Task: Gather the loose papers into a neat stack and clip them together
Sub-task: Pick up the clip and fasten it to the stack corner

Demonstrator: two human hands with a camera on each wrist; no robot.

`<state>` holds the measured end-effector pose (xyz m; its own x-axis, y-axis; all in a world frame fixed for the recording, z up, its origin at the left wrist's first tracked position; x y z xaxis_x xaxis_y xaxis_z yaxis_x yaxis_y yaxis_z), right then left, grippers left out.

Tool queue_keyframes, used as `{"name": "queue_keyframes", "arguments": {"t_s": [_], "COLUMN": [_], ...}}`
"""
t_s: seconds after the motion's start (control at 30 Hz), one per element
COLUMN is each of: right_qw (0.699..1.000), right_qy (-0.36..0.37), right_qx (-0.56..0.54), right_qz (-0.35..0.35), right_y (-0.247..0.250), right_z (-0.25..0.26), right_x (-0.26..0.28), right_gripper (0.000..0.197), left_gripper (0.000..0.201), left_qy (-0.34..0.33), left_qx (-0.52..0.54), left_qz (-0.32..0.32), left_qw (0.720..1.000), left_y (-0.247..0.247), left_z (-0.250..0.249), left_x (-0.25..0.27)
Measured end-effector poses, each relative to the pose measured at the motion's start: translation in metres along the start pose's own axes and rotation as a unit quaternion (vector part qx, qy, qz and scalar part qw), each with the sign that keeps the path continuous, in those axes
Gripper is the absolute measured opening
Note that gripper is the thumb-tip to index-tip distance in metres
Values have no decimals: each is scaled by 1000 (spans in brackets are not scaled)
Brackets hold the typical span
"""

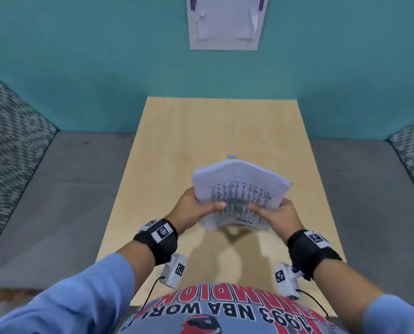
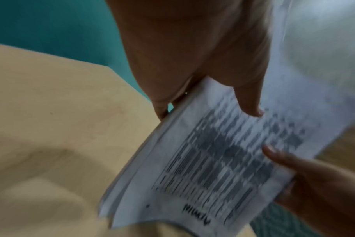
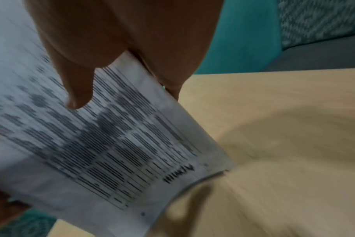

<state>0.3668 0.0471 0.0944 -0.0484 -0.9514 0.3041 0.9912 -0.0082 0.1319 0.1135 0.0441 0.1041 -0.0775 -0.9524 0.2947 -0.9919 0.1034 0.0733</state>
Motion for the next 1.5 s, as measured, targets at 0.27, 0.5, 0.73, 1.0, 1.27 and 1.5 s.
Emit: {"name": "queue_keyframes", "arguments": {"t_s": [0.27,0.5,0.73,1.0,1.27,1.5], "right_qw": [998,993,987,991,989,984], "right_qy": [16,82,83,78,59,150], "right_qx": [-52,24,68,81,132,78], "right_qz": [19,79,118,74,41,53], "right_y": [10,18,36,16,22,19], "right_z": [16,33,41,38,43,77], "right_x": [11,27,25,26,16,24], "right_gripper": [34,18,27,16,19,19], "left_gripper": [54,47,15,54,29,15], "left_qy": [-53,-84,-94,-165,-128,-208], "left_qx": [91,94,49,14,-181,-224], "left_qz": [-39,-60,-118,-26,103,-49], "left_qw": [994,990,987,986,970,951], "left_y": [5,-8,-6,3,19,19], "left_z": [-22,-61,-71,-60,-49,-66], "left_x": [9,26,9,5,-4,1]}}
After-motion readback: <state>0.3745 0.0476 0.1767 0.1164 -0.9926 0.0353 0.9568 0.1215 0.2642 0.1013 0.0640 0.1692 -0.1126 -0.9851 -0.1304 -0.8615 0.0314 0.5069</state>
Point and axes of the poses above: each hand's wrist, its own x-axis away from the middle knuckle, its own y-axis out of the back of the hand, z = x × y, the point moved 2 cm from there along -x, towards the middle knuckle, and after that the axes turned 1 degree about -x, right-handed, at the moved point
